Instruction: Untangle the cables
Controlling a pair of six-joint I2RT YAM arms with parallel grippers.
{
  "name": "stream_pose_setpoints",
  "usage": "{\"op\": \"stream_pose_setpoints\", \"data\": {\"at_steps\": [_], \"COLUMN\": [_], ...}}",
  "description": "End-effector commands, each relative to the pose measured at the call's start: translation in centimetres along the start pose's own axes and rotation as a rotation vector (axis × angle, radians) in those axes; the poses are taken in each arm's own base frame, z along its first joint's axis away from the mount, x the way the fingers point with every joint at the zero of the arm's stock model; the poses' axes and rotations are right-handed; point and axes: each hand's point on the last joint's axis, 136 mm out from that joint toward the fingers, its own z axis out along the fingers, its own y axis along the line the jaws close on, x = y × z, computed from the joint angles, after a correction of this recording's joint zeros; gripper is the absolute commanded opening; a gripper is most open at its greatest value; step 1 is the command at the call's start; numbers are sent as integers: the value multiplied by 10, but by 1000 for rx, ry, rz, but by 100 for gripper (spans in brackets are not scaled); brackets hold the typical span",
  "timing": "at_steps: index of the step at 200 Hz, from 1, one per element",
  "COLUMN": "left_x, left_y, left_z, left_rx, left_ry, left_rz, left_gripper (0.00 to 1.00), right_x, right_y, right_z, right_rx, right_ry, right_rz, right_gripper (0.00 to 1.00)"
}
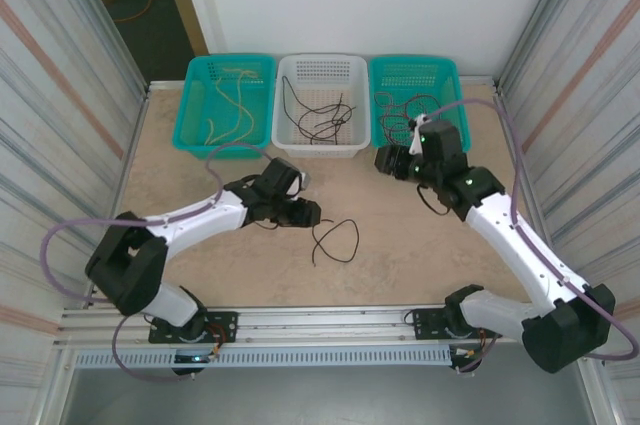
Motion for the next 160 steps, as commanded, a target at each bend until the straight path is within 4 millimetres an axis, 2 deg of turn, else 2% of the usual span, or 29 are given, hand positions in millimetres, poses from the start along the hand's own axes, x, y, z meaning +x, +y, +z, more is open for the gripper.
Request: {"op": "stream_pose_setpoints", "data": {"at_steps": [1,39,106,160], "left_x": [-3,-3,18,22], "left_y": [7,8,18,17], "left_z": [7,22,40,55], "left_rx": [-58,-128,-249,-271], "left_ry": [36,96,215,278], "left_rz": [-6,22,73,89], "left_gripper": [44,38,34,30], "right_x": [13,17,6,9], "right_y": [-16,-22,-7,-9], "right_z": [-11,-20,-18,-27], "right_rx": [70,84,39,33], "right_ry": [-10,-21,-22,-25], "right_rz": [17,20,18,29], "right_gripper": [53,53,52,51]}}
